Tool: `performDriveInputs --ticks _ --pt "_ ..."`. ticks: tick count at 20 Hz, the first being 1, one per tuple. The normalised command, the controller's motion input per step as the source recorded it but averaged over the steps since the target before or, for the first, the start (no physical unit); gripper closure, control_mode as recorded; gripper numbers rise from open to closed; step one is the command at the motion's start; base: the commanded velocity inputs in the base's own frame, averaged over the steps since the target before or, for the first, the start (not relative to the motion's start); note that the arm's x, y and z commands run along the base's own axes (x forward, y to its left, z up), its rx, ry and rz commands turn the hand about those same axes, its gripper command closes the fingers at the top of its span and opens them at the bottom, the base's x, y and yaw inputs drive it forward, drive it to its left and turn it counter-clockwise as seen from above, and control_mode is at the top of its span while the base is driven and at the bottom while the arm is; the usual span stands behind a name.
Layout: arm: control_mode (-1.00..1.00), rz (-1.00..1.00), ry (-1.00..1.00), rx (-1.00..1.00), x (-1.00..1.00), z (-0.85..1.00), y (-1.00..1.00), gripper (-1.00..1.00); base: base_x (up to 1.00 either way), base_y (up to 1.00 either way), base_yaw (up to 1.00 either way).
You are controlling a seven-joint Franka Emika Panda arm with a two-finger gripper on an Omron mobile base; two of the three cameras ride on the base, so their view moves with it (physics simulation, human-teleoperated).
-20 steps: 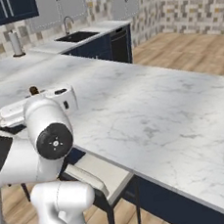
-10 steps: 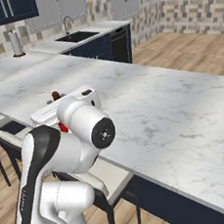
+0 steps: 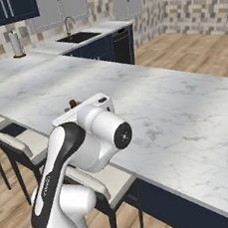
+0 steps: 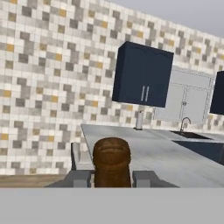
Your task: Get the candle and the beer from the cabinet and move them to the dining counter.
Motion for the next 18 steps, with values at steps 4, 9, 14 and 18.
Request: performDriveInputs --ticks 4,9,14,18 --pt "-1.0 0.0 0.0 0.0 0.5 -0.55 -0.03 1.0 0.0 0.0 0.0" --pt "-1.0 0.0 0.02 0.0 0.53 -0.39 0.0 1.0 0.0 0.0 0.0" --pt "-1.0 0.0 0.02 0.0 0.48 -0.16 -0.07 1.0 0.0 0.0 0.0" --pt "-1.0 0.0 0.0 0.0 0.46 -0.17 -0.13 1.0 0.0 0.0 0.0"
